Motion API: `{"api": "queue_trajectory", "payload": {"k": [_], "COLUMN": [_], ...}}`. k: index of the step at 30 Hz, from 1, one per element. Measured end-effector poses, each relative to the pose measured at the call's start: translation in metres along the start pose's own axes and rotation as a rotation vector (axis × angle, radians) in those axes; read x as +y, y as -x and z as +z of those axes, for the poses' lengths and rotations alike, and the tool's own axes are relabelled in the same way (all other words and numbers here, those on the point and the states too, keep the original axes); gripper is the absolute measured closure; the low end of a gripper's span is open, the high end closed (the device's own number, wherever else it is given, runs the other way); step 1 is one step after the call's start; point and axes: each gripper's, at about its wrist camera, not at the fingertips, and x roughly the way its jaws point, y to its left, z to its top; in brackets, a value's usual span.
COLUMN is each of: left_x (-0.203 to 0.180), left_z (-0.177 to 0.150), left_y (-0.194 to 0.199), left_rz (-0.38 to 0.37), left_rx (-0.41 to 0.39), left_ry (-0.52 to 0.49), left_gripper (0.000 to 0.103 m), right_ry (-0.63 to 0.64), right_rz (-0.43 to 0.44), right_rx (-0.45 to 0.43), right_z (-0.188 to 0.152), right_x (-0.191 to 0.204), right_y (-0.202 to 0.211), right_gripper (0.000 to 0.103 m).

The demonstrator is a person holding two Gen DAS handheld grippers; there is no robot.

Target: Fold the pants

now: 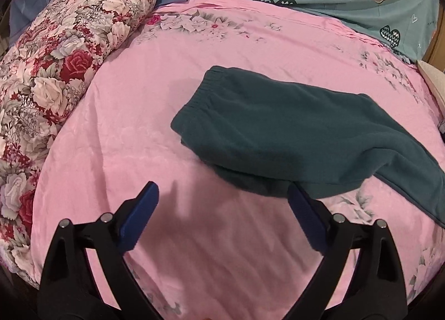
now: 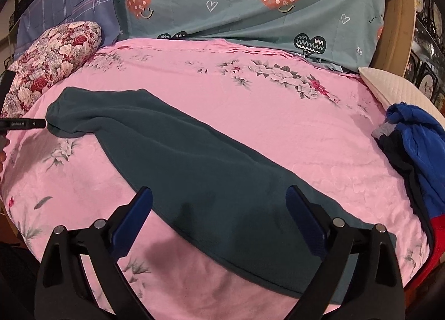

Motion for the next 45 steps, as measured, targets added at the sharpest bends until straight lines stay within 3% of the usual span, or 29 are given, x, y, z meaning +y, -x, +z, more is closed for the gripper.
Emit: {"api": "queue_trajectory", "payload": {"k": [1,3,6,8,10,14,16,17,19,21,23,28,35,37,38,39,40,41,45], "left_x": [0.000,0.003,-0.003,-0.009,-0.013,-0.012,-0.014,-0.014,-0.014,-0.014,-0.015,-0.017,-0.017,-0.017,-0.016,-0.014,-0.012,-0.010,-0.015], "left_z": [0.002,0.008,0.014,0.017,0.019,0.022,0.024,0.026,0.030,0.035,0.041,0.053,0.068,0.067,0.064,0.061,0.058,0.054,0.040], "left_y": [-0.006,-0.019,-0.023,-0.024,-0.029,-0.032,-0.030,-0.028,-0.022,-0.014,-0.005,0.008,0.012,0.010,0.010,0.010,0.010,0.010,0.001], "left_rz": [-0.010,-0.043,-0.046,-0.052,-0.055,-0.062,-0.064,-0.068,-0.079,-0.084,-0.093,-0.115,-0.141,-0.125,-0.113,-0.104,-0.103,-0.109,-0.206], "left_rx": [0.016,0.062,0.055,0.046,0.051,0.049,0.039,0.031,0.010,-0.012,-0.033,-0.050,-0.036,-0.008,0.000,0.008,0.016,0.025,0.088], "left_ry": [-0.003,0.021,0.018,-0.005,-0.020,-0.009,-0.012,-0.011,-0.006,-0.004,-0.007,-0.008,-0.012,-0.034,-0.046,-0.052,-0.057,-0.061,-0.050], "left_gripper": [0.027,0.040,0.040,0.046,0.080,0.083,0.088,0.088,0.090,0.091,0.091,0.091,0.090,0.079,0.076,0.069,0.067,0.067,0.067], "right_ry": [0.000,-0.015,-0.030,-0.022,0.005,0.126,0.175,0.175,0.170,0.141,0.113,0.082,0.045,0.075,0.114,0.173,0.223,0.270,0.377], "right_rz": [0.009,0.043,0.068,0.091,0.129,0.204,0.225,0.243,0.252,0.286,0.307,0.354,0.305,0.339,0.354,0.355,0.341,0.321,0.261], "right_rx": [0.014,0.038,0.050,0.047,0.054,0.078,0.130,0.161,0.175,0.188,0.179,0.113,0.028,0.083,0.097,0.100,0.110,0.118,0.178], "right_z": [-0.001,-0.003,-0.005,-0.005,-0.003,-0.001,0.000,0.001,0.006,0.010,0.013,0.031,0.072,0.077,0.075,0.070,0.063,0.056,0.029], "right_x": [-0.002,-0.009,-0.016,-0.015,-0.009,0.020,0.034,0.036,0.037,0.034,0.029,0.015,-0.012,-0.009,-0.002,0.008,0.017,0.026,0.048], "right_y": [-0.004,-0.012,-0.018,-0.018,-0.021,-0.023,-0.035,-0.042,-0.044,-0.043,-0.039,-0.014,-0.005,-0.009,-0.008,-0.005,-0.005,-0.006,-0.026], "right_gripper": [0.011,0.019,0.022,0.022,0.023,0.026,0.049,0.078,0.083,0.097,0.099,0.102,0.103,0.102,0.099,0.076,0.065,0.044,0.042]}}
